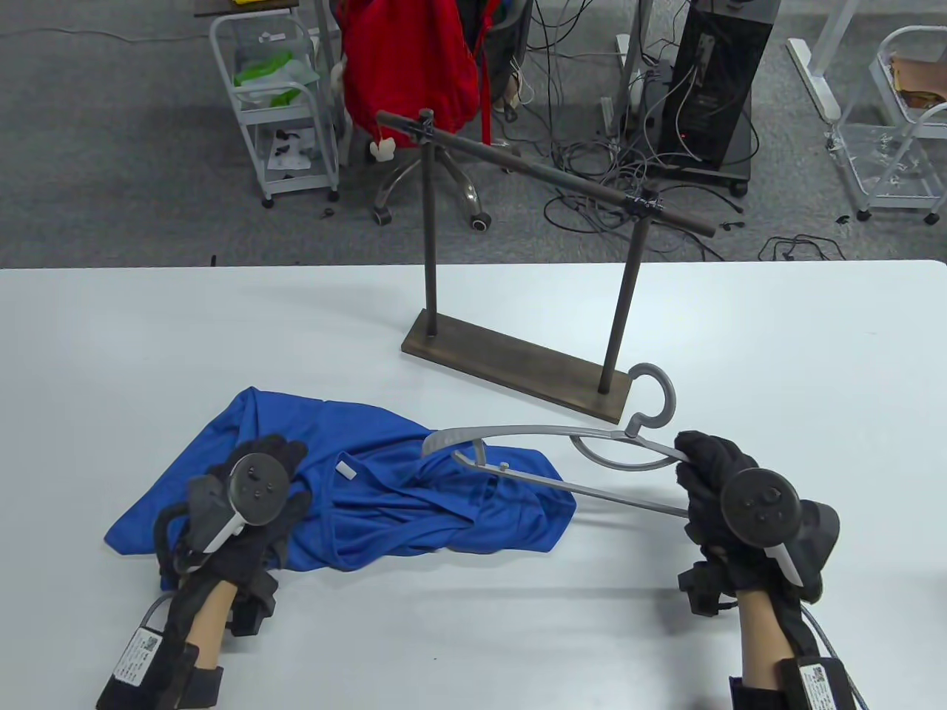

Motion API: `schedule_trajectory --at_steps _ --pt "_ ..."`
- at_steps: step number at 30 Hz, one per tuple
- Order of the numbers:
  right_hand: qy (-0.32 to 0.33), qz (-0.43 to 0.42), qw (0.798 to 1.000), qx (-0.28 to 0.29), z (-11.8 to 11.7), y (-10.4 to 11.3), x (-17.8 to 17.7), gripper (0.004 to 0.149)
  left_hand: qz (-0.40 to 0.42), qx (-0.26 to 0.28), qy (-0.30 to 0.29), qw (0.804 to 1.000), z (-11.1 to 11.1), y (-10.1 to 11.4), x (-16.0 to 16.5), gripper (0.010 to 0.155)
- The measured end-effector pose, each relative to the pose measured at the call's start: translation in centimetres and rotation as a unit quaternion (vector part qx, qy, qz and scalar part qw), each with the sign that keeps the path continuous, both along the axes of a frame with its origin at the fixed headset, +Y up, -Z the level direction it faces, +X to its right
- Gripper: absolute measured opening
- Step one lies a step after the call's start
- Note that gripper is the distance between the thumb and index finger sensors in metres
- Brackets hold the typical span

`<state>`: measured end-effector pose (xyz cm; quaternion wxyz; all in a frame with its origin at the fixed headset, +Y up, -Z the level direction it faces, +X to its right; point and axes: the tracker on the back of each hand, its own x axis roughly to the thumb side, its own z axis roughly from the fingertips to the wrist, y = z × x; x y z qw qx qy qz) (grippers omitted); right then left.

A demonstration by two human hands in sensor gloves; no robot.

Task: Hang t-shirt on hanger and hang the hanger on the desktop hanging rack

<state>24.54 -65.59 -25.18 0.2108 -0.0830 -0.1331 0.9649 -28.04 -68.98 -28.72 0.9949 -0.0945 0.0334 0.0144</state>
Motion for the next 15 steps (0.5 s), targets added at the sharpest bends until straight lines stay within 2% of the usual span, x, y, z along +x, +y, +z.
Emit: schedule_trajectory --at_steps 2,7,10,11,13,15 --pt "0.002 0.002 1.0 -0.002 -0.1 -0.1 -0.2 0.045 -0.042 -0.043 -0.004 0.998 -0.4 -1.1 0.6 0.075" --pt "0.01 0.024 1.0 -0.009 -0.1 -0.3 -1.0 0.045 -0.085 -0.08 0.0 0.993 -1.1 -2.9 1.5 0.076" --pt "0.02 0.031 0.999 -0.007 -0.2 -0.4 -1.7 0.045 -0.096 -0.058 -0.003 0.994 -1.2 -3.0 1.7 0.072" --pt "0.024 0.035 0.999 -0.008 -0.1 -0.4 -1.8 0.045 -0.091 -0.039 -0.001 0.995 -1.1 -2.8 1.6 0.065" --pt "0.033 0.036 0.999 0.001 0.0 -0.3 -2.2 0.045 -0.062 -0.001 0.005 0.998 -0.9 -1.9 1.3 0.052" --pt "0.038 0.039 0.999 0.002 0.2 -0.1 -2.6 0.045 -0.024 0.024 0.005 0.999 -0.6 -1.0 1.0 0.049"
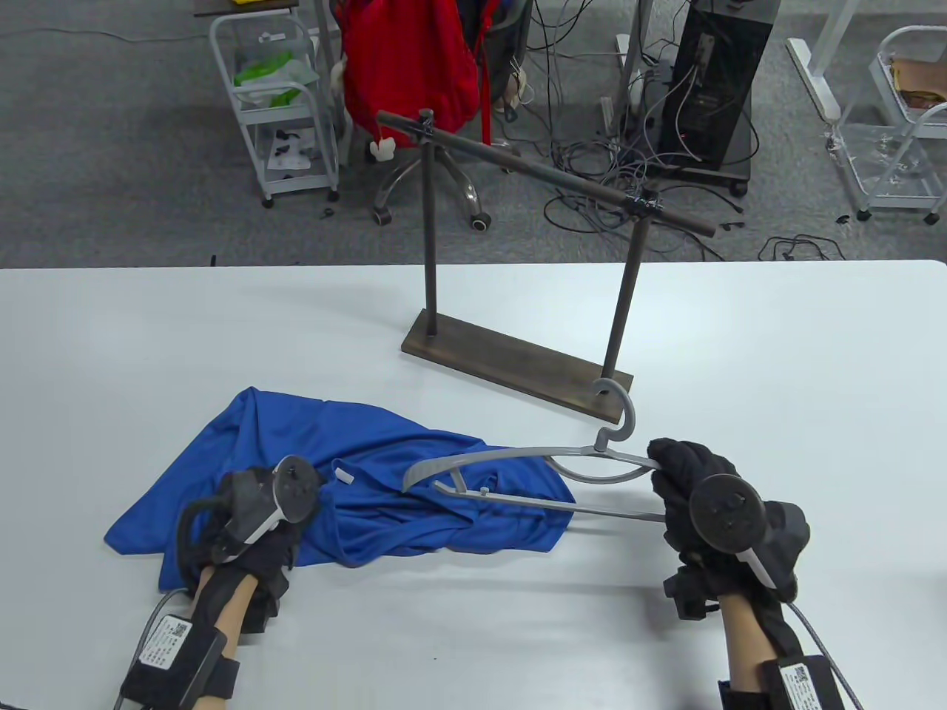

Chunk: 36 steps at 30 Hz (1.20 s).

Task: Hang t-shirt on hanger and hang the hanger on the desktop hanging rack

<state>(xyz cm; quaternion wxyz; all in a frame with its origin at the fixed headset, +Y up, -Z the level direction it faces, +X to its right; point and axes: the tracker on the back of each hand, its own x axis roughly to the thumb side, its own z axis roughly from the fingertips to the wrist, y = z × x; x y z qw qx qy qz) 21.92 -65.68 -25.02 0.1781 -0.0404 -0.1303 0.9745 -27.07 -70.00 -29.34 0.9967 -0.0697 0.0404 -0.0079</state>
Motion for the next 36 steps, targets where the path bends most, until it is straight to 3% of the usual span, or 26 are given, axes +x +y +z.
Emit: schedule_trajectory --at_steps 12,22,32,36 --pt "0.026 0.02 0.998 0.054 1.5 1.4 -2.7 0.045 0.124 0.118 -0.073 0.982 3.6 5.7 1.2 0.052" --pt "0.067 0.046 0.99 0.113 3.2 2.1 -6.3 0.045 0.156 0.176 -0.133 0.963 6.4 7.7 4.2 0.052" --pt "0.081 0.1 0.971 0.201 6.0 3.1 -10.4 0.045 0.26 0.26 -0.189 0.911 9.9 10.2 5.9 0.052" --pt "0.101 0.099 0.959 0.246 6.8 3.4 -11.0 0.044 0.251 0.246 -0.181 0.919 9.9 10.1 6.3 0.053"
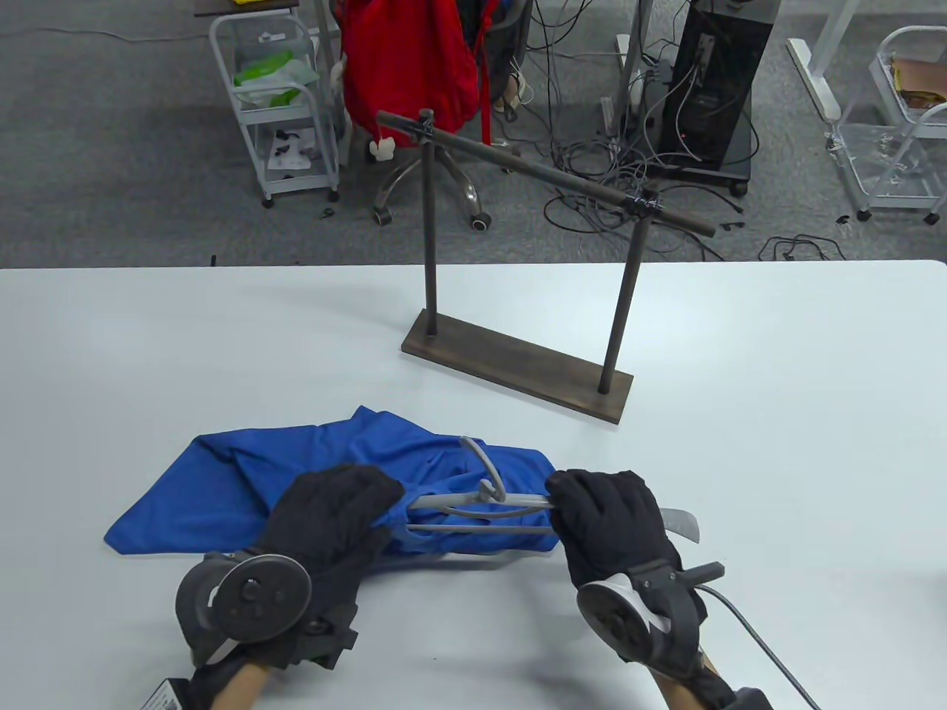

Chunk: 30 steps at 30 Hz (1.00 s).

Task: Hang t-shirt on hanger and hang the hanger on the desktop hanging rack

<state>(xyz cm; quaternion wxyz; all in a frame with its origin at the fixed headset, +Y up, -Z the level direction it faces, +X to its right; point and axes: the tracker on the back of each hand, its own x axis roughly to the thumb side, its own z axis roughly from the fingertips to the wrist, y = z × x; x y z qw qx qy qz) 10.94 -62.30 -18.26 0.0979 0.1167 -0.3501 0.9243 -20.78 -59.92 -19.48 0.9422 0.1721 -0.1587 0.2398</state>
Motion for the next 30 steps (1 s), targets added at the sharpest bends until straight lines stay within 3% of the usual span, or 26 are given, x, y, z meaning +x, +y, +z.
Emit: schedule_trajectory --at_steps 3,7,13,18,21,26,30 --pt "0.02 0.004 0.999 0.032 0.8 0.3 -0.7 0.044 -0.039 -0.004 0.016 0.999 -0.5 -0.8 0.4 0.054" --pt "0.03 0.035 0.998 0.049 1.4 0.2 -1.8 0.045 -0.038 -0.043 -0.027 0.998 -0.6 -1.3 1.4 0.054" --pt "0.049 0.062 0.996 0.046 1.9 -0.3 -3.6 0.044 -0.086 -0.044 -0.054 0.994 -0.1 -1.8 2.9 0.056" --pt "0.049 0.072 0.995 0.046 2.0 -0.4 -3.8 0.044 -0.102 -0.083 -0.087 0.988 -0.4 -1.8 3.2 0.058" --pt "0.047 0.083 0.994 0.047 1.9 -0.6 -3.9 0.044 -0.148 -0.064 -0.077 0.984 -0.1 -1.8 3.7 0.059" --pt "0.044 0.096 0.993 0.048 1.6 -0.9 -3.7 0.053 -0.125 -0.023 -0.031 0.991 -0.1 -1.5 3.3 0.058" --pt "0.039 0.116 0.988 0.097 2.4 -0.7 -4.0 0.059 -0.087 0.014 0.01 0.996 -0.2 -0.7 1.7 0.059"
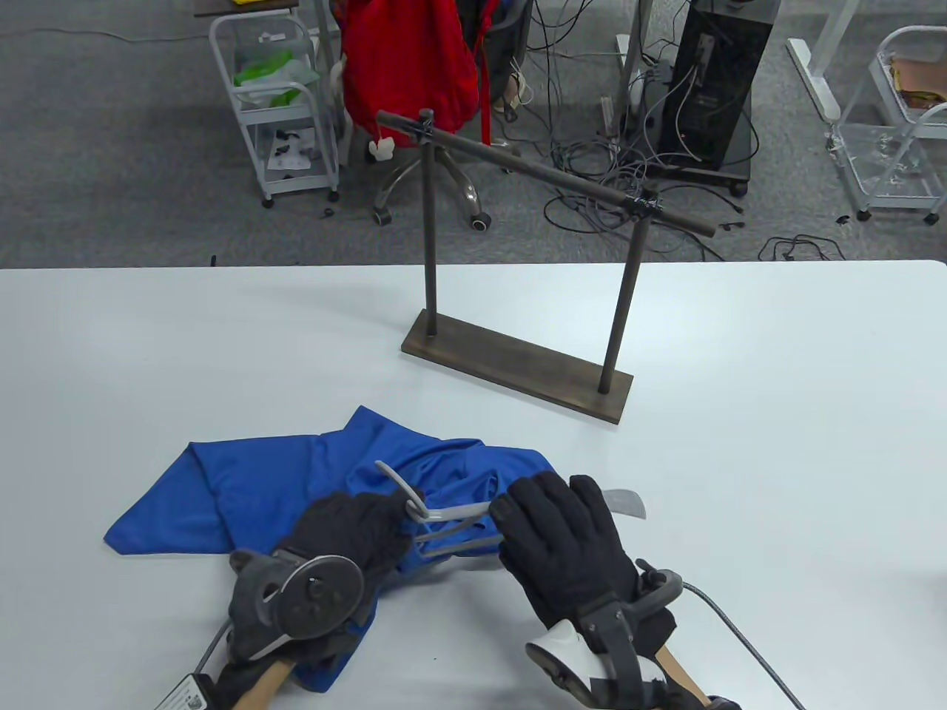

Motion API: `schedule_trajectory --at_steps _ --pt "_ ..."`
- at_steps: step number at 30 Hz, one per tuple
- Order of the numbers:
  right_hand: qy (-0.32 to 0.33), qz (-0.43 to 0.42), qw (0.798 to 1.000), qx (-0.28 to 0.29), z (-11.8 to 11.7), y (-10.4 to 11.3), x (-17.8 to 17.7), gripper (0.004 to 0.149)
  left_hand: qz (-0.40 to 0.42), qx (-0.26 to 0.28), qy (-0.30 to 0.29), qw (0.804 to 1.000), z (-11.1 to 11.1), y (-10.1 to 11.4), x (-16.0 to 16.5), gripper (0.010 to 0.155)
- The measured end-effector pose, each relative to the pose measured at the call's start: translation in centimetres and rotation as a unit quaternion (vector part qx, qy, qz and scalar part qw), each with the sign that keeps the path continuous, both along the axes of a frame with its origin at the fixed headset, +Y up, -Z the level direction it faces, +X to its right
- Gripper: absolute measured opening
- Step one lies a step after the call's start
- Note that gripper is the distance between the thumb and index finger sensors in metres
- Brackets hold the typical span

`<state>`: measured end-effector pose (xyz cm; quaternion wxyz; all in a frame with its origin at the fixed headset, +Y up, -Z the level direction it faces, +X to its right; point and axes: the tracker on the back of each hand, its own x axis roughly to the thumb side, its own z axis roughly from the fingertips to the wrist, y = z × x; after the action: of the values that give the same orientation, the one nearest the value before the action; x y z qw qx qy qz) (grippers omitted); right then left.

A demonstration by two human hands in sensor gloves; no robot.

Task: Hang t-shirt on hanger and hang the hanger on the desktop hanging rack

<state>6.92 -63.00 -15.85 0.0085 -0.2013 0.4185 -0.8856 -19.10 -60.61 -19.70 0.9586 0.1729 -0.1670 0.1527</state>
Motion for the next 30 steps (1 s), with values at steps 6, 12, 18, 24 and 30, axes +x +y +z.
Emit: schedule_trajectory --at_steps 6,12,18,24,30 --pt "0.042 0.071 0.997 -0.001 0.5 -1.0 -1.8 0.048 0.067 0.045 0.024 0.996 0.4 1.5 -2.2 0.059" --pt "0.017 0.125 0.978 -0.169 -2.0 -3.7 -2.8 0.064 0.091 0.083 0.004 0.992 2.0 2.6 -2.2 0.062" --pt "0.023 0.125 0.96 -0.248 -2.8 -4.5 -3.4 0.071 0.095 0.083 -0.031 0.992 3.1 2.8 -1.3 0.063" --pt "0.001 0.154 0.946 -0.284 -3.8 -5.5 -3.4 0.07 0.129 0.081 -0.072 0.986 3.9 3.2 -1.3 0.063" --pt "-0.073 0.185 0.936 -0.289 -5.1 -5.6 -2.3 0.064 0.165 0.09 -0.068 0.98 3.4 3.7 -2.9 0.062"
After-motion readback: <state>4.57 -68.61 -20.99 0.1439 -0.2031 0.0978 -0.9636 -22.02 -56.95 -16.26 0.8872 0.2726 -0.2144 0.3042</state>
